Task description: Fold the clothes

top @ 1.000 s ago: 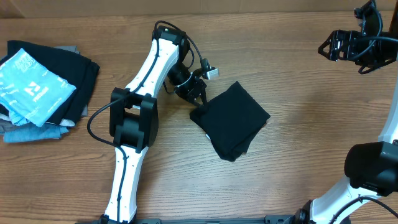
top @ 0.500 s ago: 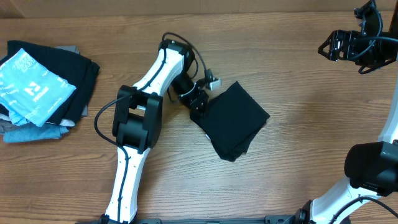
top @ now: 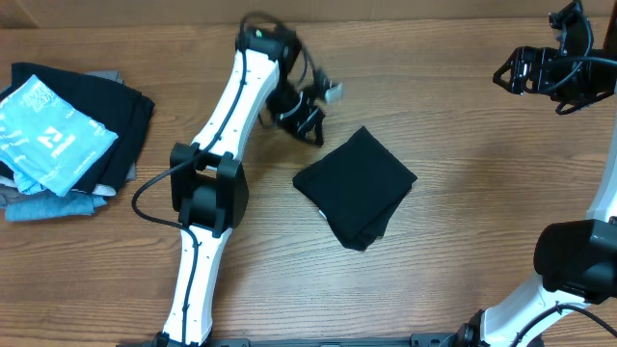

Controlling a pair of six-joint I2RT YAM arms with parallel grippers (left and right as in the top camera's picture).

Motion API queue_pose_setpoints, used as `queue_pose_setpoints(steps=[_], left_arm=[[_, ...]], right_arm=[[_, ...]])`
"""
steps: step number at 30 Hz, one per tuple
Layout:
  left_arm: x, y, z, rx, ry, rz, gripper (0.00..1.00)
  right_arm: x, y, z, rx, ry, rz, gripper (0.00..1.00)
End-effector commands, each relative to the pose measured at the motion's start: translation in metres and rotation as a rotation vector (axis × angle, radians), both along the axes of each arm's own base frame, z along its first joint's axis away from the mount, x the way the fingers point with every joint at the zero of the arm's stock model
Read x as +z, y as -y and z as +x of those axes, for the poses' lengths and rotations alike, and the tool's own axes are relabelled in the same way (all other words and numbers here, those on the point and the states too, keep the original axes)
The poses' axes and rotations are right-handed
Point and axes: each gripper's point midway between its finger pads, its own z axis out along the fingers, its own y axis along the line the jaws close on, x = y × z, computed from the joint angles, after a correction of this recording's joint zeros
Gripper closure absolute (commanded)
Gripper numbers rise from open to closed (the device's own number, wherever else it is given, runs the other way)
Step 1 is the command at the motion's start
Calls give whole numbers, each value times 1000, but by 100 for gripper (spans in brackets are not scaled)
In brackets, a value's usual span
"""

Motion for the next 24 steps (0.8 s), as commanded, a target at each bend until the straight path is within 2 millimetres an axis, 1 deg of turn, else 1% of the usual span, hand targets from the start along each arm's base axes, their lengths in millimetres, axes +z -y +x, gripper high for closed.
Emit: queue_pose_setpoints(steps=[1,3,6,9,13,15,16,17,20,23,24], left_arm=[[42,31,7,-31,122,-107,96],[40,44,10,-38,151,-121,96],[29,60,11,-60,170,-133,96],[9,72,8,-83,167,-136,96],[-22,87,-5,-107,107,-180,96],[-39,91,-10,-112,82,-206,96],[-54,90,-15,-110,64,-206,96],[-59,89,-16,-110,55,-201,96],[-66,85,-20,-105,32,-190,96],[-64,86,-19,-98,32,-201,95],[-59,91,-18,-83,22,-223,95]], right_arm=[[1,1,0,-6,3,-1,0],[1,1,0,-6,3,-1,0],[1,1,0,-5,3,-1,0],[1,1,0,-6,3,-1,0],[1,1,0,-6,3,-1,0],[1,1,0,-6,3,-1,0],[1,1,0,-6,3,-1,0],[1,1,0,-6,3,-1,0],[1,1,0,-5,3,-1,0],[1,1,0,-6,3,-1,0],[1,1,0,-6,3,-1,0]])
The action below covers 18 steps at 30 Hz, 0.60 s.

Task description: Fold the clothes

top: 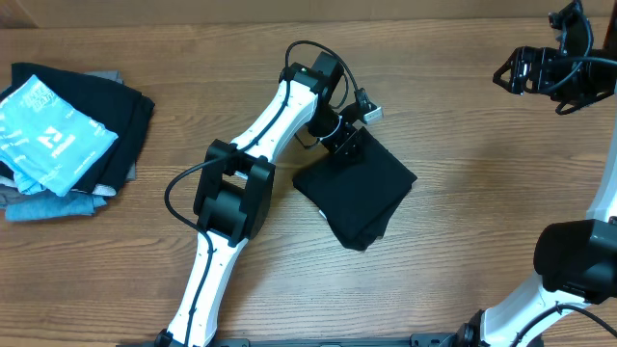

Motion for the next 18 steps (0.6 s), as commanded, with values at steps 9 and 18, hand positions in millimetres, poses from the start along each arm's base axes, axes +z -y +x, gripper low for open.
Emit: queue_pose_setpoints(steps=[9,18], left_arm=[[118,40,0,1,15,-209,96],[88,75,-57,-151,-20,-142,96]], right_arm=[[1,1,0,-5,3,-1,0],[1,1,0,-5,3,-1,0]])
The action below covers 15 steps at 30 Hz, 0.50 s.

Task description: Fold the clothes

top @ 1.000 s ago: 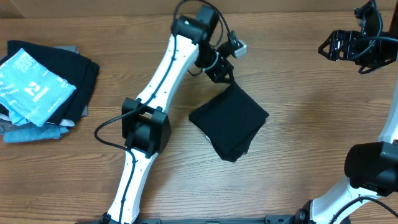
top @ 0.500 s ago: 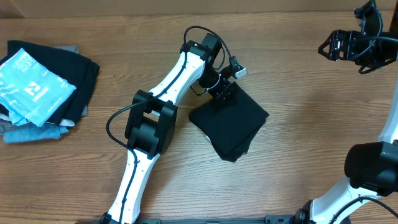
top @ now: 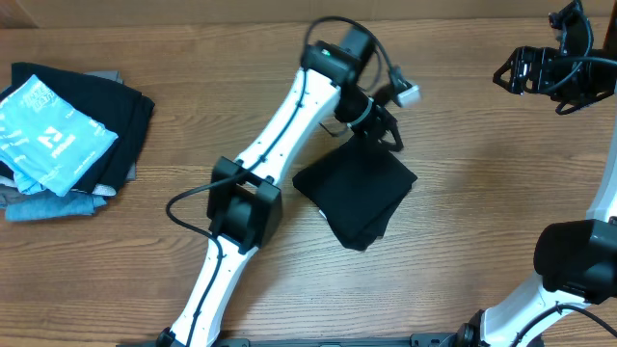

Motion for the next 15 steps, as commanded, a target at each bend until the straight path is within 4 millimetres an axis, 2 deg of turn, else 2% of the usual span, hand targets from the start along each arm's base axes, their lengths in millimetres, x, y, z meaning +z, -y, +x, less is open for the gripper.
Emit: queue_pose_setpoints(steps=[1,5,15], left_arm=[[-16,18,-32,-95,-3,11,96],[-40,32,-51,-143,7,43,96],[-126,28,-54,-78,-13,112,96]], right_arm=[[1,1,0,-6,3,-1,0],[1,1,0,-6,3,-1,0],[1,1,0,-6,3,-1,0]])
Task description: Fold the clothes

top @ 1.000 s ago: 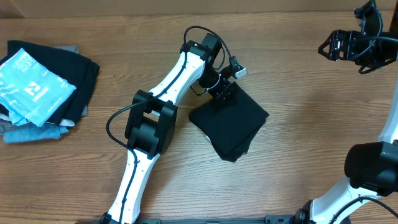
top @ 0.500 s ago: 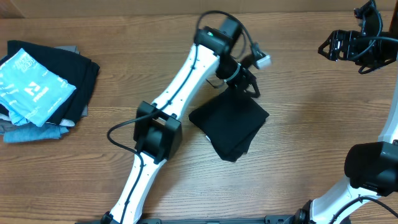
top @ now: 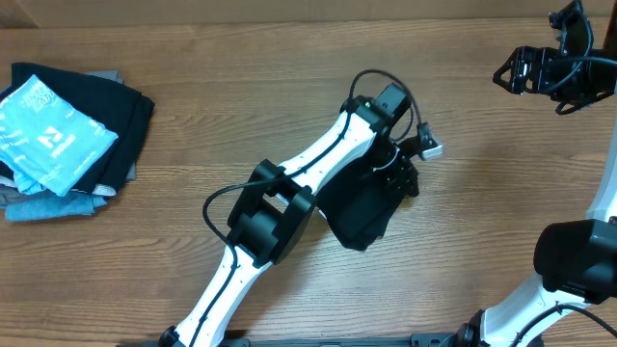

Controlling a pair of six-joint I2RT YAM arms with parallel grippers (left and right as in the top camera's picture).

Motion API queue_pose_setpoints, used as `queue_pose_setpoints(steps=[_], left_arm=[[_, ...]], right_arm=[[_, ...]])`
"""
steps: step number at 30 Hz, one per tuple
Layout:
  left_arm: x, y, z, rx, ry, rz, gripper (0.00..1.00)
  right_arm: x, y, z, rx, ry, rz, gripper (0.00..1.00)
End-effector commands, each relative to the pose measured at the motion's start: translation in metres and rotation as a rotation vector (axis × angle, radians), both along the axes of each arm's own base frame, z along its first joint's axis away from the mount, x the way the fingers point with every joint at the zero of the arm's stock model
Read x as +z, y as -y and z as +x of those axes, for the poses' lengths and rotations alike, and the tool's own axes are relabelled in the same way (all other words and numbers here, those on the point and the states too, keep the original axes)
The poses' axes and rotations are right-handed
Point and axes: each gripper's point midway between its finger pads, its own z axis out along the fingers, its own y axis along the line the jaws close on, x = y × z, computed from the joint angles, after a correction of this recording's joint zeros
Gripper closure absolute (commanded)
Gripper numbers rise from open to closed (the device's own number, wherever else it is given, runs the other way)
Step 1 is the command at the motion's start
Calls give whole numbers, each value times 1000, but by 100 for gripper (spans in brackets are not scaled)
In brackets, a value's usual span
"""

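Observation:
A folded black garment (top: 359, 214) lies at the middle of the wooden table (top: 482, 193). My left arm reaches across it from the lower left. The left gripper (top: 406, 179) points down over the garment's right corner; its fingers merge with the dark cloth, so their state and any hold on the cloth do not show. My right gripper (top: 508, 71) hangs at the far right back, away from the garment, with its fingers spread and nothing between them.
A pile of clothes (top: 67, 135) sits at the left edge, with a light blue printed shirt on top of black and grey pieces. The right arm's base (top: 576, 258) stands at the lower right.
My left gripper has moved from the garment's back corner to its right corner, and the arm now covers the garment's left part. The right arm has not moved.
My left gripper was behind and to the left of the folded garment. It then stood at the garment's upper left edge, then at its back corner, and now at its right corner. The garment's shape looks much the same throughout. The right arm stayed still.

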Motion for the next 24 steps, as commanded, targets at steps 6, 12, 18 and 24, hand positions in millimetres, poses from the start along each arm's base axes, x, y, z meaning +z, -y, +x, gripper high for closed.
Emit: queue_pose_setpoints(steps=[6,12,18,24], left_arm=[[-9,2,-5,62,-112,-46,95],[89,6,15,81,-185,-175,96],[85,-38,0,107,-280,13,96],[72,-58,-32,55,-319,201,96]], right_arm=[[1,1,0,-5,3,-1,0],[1,1,0,-6,3,-1,0],[1,1,0,-6,3,-1,0],[1,1,0,-6,3,-1,0]])
